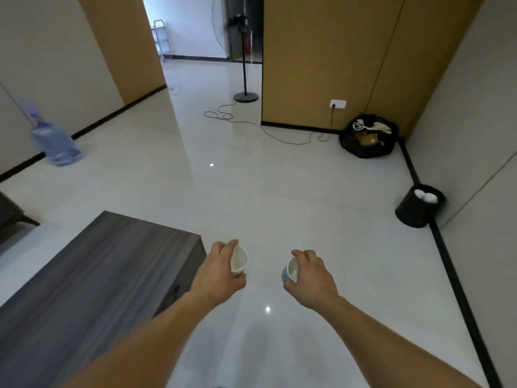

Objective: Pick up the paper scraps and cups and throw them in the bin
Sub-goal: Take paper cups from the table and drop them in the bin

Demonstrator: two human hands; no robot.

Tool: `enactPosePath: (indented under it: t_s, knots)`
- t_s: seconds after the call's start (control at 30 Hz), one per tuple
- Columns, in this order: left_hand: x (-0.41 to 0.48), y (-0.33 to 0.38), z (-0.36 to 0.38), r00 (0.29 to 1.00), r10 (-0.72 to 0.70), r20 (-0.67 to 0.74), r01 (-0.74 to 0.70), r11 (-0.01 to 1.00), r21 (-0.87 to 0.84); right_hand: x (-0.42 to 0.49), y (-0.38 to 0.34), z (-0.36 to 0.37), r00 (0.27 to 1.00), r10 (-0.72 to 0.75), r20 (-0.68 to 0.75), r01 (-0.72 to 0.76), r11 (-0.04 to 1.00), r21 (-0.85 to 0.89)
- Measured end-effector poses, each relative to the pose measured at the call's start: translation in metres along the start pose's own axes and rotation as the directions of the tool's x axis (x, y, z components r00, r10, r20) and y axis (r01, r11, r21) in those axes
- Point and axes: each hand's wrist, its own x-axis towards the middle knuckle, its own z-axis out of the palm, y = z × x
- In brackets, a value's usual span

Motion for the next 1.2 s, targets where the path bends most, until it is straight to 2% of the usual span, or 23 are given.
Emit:
enactPosePath:
  t_s: [0.3, 0.47, 0.67, 0.93, 1.07, 1.2]
  knots:
    - [0.188, 0.092, 0.052, 0.963, 0.238, 0.126, -0.237, 0.971, -0.028, 0.108, 0.081, -0.059, 0.968, 0.227, -0.107, -0.226, 0.974, 0.023]
    - [0.279, 0.152, 0.078, 0.891, 0.398, 0.221, -0.397, 0.916, -0.049, 0.154, 0.125, -0.094, 0.905, 0.389, -0.172, -0.38, 0.921, 0.082]
    - [0.357, 0.232, 0.126, 0.805, 0.507, 0.307, -0.51, 0.857, -0.077, 0.189, 0.199, -0.131, 0.811, 0.541, -0.225, -0.523, 0.841, 0.137]
    - [0.446, 0.371, 0.2, 0.744, 0.577, 0.336, -0.593, 0.802, -0.064, 0.255, 0.331, -0.195, 0.752, 0.603, -0.266, -0.575, 0.797, 0.183]
    - [0.487, 0.438, 0.229, 0.753, 0.574, 0.32, -0.59, 0.805, -0.056, 0.28, 0.395, -0.24, 0.768, 0.585, -0.261, -0.56, 0.811, 0.171]
    - [0.522, 0.491, 0.257, 0.755, 0.564, 0.333, -0.582, 0.811, -0.053, 0.303, 0.459, -0.281, 0.747, 0.607, -0.271, -0.58, 0.794, 0.181]
